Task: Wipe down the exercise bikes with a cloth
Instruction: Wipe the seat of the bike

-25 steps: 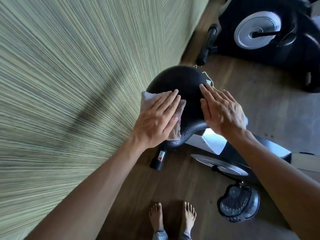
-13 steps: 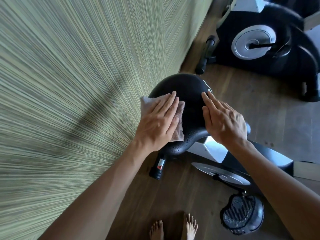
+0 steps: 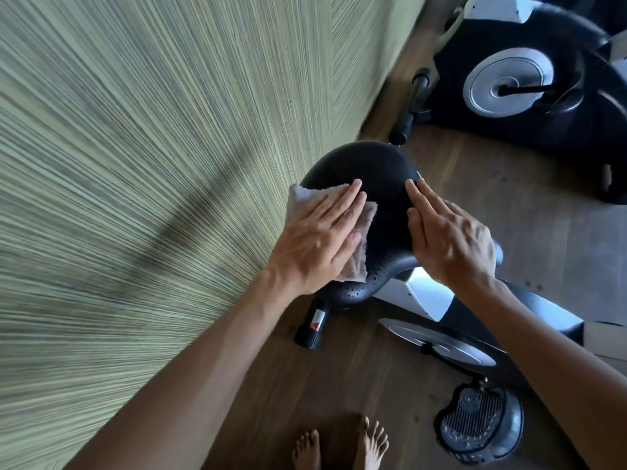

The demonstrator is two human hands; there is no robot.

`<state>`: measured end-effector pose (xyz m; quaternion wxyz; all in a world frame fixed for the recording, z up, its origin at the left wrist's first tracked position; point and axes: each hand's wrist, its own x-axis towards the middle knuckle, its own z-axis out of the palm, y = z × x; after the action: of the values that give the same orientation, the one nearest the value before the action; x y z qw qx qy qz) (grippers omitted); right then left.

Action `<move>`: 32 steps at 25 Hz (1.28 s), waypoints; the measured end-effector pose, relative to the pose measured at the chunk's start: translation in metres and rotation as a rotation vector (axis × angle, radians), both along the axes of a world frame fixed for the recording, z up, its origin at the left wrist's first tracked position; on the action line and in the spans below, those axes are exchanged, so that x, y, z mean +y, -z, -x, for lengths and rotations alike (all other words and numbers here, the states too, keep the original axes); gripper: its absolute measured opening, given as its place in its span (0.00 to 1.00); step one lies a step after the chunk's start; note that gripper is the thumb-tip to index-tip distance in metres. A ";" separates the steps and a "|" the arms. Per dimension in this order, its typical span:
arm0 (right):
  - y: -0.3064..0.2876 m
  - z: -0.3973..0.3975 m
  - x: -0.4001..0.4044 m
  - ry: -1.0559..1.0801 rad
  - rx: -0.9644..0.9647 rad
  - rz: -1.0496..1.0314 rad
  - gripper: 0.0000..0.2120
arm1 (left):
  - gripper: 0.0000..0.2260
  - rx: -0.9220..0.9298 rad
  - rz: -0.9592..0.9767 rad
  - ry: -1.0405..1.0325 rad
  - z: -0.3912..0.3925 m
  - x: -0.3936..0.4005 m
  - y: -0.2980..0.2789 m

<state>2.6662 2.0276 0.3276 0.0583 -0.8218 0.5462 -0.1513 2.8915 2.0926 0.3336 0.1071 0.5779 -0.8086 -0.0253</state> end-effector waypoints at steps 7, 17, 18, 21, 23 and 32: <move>0.000 -0.002 0.001 -0.002 -0.005 0.007 0.22 | 0.30 -0.036 0.025 -0.319 0.036 -0.022 0.002; 0.001 -0.002 0.003 0.030 -0.014 0.024 0.22 | 0.24 0.083 0.128 -0.364 0.013 0.009 0.010; 0.001 -0.003 0.002 0.029 -0.023 0.021 0.22 | 0.25 0.067 0.129 -0.448 0.026 0.004 0.008; -0.001 -0.001 0.003 0.012 -0.014 0.011 0.22 | 0.26 -0.009 0.175 -0.406 0.060 0.023 0.017; -0.002 0.000 0.002 0.003 -0.020 -0.001 0.22 | 0.27 -0.124 0.220 -0.192 0.057 0.050 0.027; -0.003 -0.003 0.004 0.036 -0.016 -0.007 0.22 | 0.25 0.063 0.200 -0.513 0.042 0.030 0.020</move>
<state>2.6695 2.0312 0.3310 0.0630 -0.8104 0.5609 -0.1570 2.8495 2.1228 0.3132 0.1916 0.7493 -0.6307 0.0647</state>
